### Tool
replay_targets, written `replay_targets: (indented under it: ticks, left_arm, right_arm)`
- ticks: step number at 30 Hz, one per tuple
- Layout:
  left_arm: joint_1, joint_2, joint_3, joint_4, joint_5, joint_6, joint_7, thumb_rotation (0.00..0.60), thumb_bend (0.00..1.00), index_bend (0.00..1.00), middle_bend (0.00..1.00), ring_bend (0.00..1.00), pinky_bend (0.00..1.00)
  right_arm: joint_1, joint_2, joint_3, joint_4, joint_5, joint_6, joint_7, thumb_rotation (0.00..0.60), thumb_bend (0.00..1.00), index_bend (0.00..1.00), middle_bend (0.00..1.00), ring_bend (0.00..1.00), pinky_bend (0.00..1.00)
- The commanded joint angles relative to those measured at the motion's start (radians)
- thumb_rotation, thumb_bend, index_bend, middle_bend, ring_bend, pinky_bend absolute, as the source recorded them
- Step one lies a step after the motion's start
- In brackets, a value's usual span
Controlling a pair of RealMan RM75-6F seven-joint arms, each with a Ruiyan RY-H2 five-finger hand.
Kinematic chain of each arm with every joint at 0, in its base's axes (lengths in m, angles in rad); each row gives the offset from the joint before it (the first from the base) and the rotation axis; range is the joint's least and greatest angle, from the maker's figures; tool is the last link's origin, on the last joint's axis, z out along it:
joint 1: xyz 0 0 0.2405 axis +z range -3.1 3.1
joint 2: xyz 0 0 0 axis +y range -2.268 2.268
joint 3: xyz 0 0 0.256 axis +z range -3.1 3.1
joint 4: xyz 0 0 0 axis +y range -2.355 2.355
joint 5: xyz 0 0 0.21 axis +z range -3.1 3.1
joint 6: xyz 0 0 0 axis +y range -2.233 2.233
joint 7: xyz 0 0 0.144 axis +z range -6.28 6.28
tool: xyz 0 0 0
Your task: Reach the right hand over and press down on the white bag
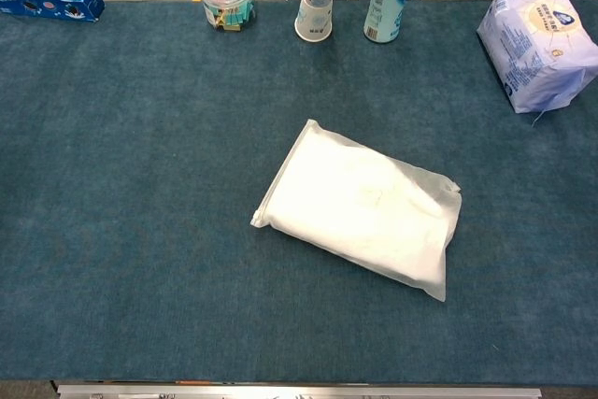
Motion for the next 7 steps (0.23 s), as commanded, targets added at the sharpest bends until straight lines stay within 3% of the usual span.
replay_targets:
  ticks: [1,7]
  left_arm:
    - [0.001,0.001,0.000,-0.003,0.000,0.005,0.000,0.600,0.18,0.49,0.46,0.39,0.52]
    - [0.000,0.000,0.001,-0.001,-0.001,0.004,0.000,0.600,0.18,0.49,0.46,0.39,0.52]
  right_arm:
    - [-0.002,0.001,0.005,-0.001,-0.001,-0.006,0.002,0.600,0.60,0.54,0.67,0.52,0.36]
    - [-0.009,0.001,0.011,-0.002,-0.005,-0.014,0.000,0.600,0.60,0.54,0.67,0.52,0.36]
